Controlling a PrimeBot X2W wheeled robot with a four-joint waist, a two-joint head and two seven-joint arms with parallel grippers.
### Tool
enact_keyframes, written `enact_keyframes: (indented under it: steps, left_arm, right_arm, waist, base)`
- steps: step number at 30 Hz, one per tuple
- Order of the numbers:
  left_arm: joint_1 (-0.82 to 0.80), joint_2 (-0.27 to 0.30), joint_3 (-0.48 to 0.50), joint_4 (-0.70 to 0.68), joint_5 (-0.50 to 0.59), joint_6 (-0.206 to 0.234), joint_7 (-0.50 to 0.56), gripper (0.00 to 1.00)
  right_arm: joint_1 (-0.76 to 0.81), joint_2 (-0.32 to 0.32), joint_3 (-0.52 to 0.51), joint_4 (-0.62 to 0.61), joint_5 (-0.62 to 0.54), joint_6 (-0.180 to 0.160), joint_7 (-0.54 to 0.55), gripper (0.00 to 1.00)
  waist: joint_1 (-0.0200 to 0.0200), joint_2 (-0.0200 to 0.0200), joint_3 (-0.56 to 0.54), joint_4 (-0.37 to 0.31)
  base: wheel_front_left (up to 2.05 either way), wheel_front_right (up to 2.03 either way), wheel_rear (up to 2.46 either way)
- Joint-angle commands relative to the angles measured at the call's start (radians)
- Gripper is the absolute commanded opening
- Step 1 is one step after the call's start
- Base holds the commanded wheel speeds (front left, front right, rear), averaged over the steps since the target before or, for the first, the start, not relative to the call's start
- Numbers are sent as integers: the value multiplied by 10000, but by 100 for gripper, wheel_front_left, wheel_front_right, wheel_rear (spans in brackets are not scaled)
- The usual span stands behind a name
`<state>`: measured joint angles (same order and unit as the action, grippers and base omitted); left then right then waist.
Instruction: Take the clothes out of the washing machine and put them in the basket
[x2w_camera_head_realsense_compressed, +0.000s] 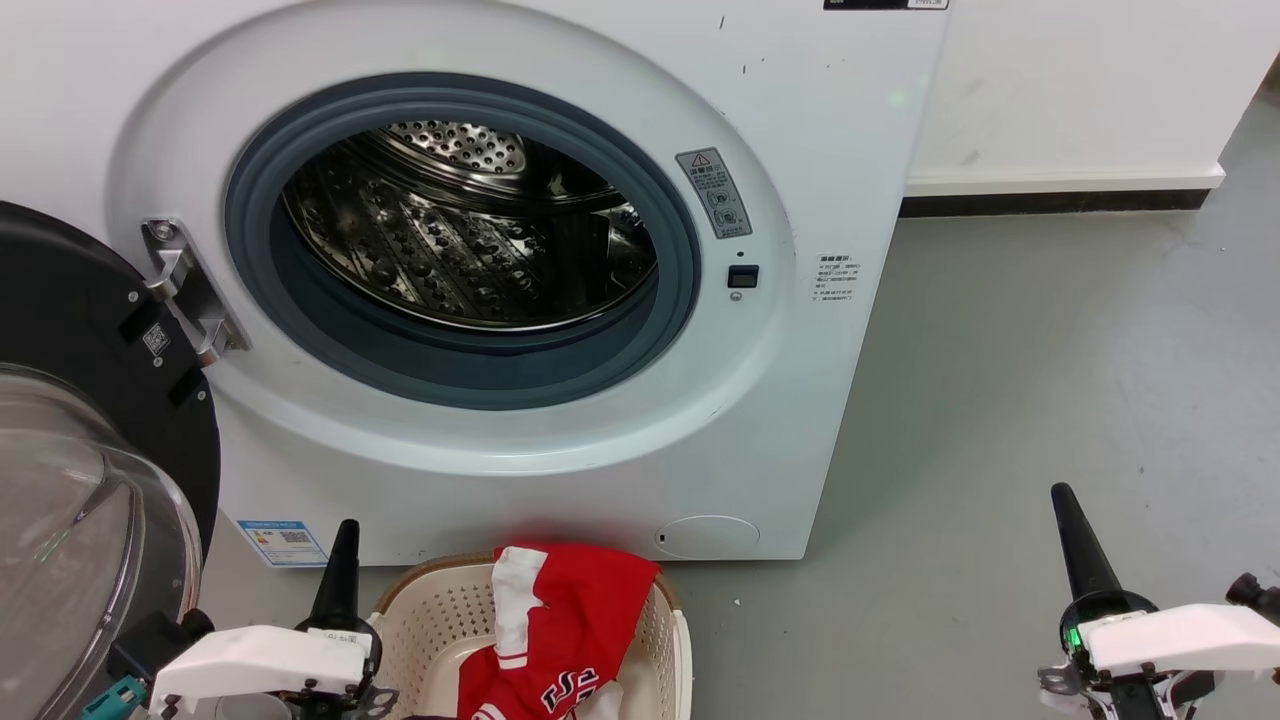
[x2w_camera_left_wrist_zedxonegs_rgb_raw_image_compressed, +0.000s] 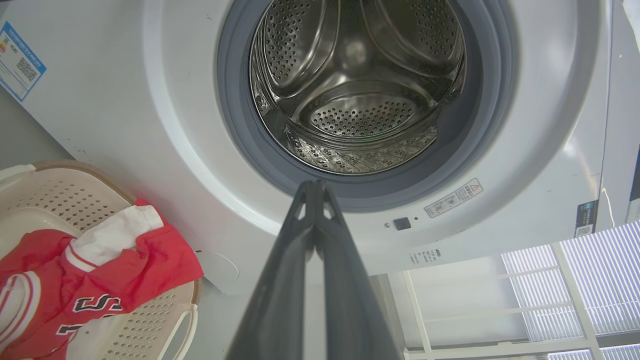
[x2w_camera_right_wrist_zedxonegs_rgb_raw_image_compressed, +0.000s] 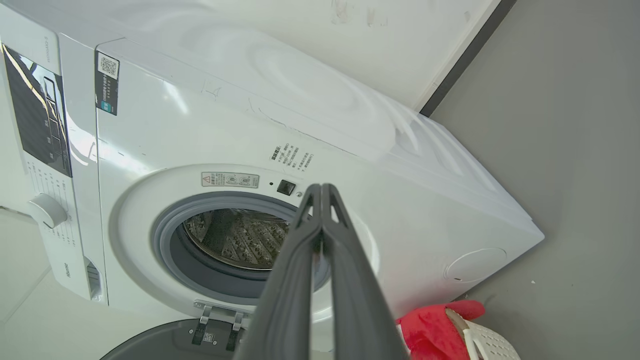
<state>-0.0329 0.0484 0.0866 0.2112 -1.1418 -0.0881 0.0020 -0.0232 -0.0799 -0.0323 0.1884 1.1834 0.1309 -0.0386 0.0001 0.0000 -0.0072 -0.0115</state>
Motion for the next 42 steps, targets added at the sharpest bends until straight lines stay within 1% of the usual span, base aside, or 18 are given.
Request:
enact_keyframes:
  steps: [1, 22, 42]
  left_arm:
    - [-254, 21, 45, -45, -214, -56, 58, 0]
    - [-505, 24, 155, 133, -2236, -236, 551, 0]
    - [-719, 25, 251, 286, -3858, -380, 938, 0]
  right_arm:
    - [-259, -65, -34, -27, 235, 0, 63, 0]
    - [-538, -39, -205, 239, 2210, -1, 585, 0]
    - [-778, 6, -370, 453, 3794, -2, 1021, 0]
  waist:
    - [-1, 0, 2, 2]
    - [-1, 0, 42, 46]
    - [-1, 0, 80, 88]
  base:
    - [0, 0, 0]
    - [0, 0, 0]
    - [0, 0, 0]
